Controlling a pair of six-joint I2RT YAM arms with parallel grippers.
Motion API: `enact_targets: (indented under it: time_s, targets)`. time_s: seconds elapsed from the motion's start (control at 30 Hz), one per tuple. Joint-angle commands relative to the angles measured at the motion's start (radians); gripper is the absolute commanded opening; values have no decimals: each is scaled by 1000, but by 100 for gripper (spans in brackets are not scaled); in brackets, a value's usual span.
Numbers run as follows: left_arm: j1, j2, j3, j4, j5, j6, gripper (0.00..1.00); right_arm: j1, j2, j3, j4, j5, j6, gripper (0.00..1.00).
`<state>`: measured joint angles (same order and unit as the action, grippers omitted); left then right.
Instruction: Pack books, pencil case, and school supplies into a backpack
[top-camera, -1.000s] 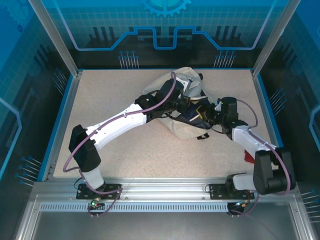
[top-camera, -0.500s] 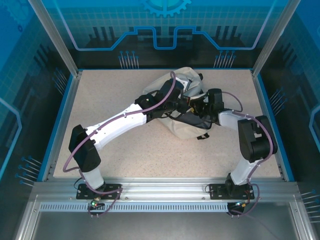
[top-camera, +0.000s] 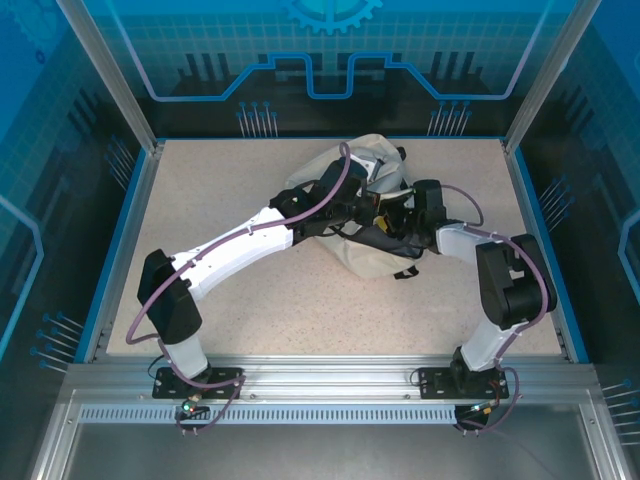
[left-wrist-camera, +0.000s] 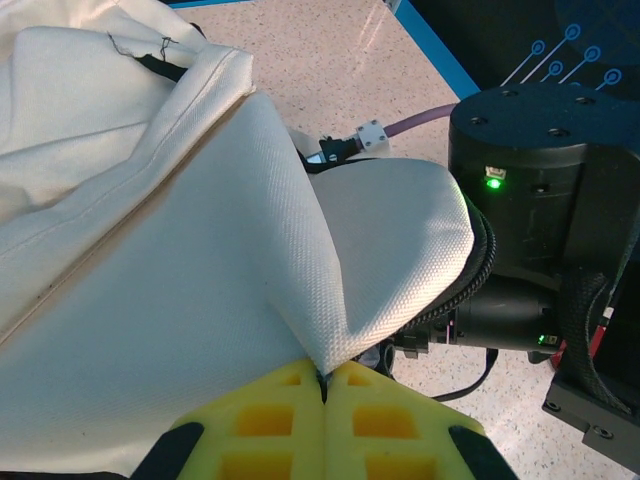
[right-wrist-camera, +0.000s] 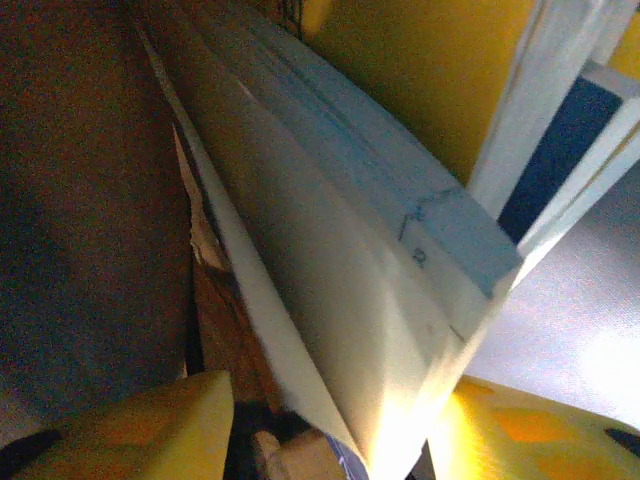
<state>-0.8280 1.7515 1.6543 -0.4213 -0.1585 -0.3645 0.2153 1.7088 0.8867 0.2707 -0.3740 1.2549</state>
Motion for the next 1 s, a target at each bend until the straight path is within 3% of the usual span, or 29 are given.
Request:
enact_targets:
  time_s: [0.0,0.17,0.27,0.37,0.47,0.53,0.6,0.7,0.97]
  targets:
    - [-2,0,41,26,42,-10,0,14,-1,-26,-7,-5,2,45]
    - [-2,3,38,24,48,-14,0,15,64,-15,86,-41,44,23]
    - [-2,3,36,19,50,-22,0,16,90,-14,138,-54,71,16]
    - [-2,3,34,19,49,-27,0,16,104,-13,168,-49,90,16]
    - [-1,4,34,15,48,-33,0,16,88,-22,178,-47,94,21]
    - [1,6,33,12,48,-37,0,12,43,-49,148,-30,79,32]
    - [5,5,32,6,52,-45,0,10,-21,-59,19,0,33,47]
    - [8,7,28,1,66,-54,0,8,-136,-88,-189,66,-52,57]
    - [13,20,4,26,110,-73,0,-16,-466,-228,-550,259,-170,62]
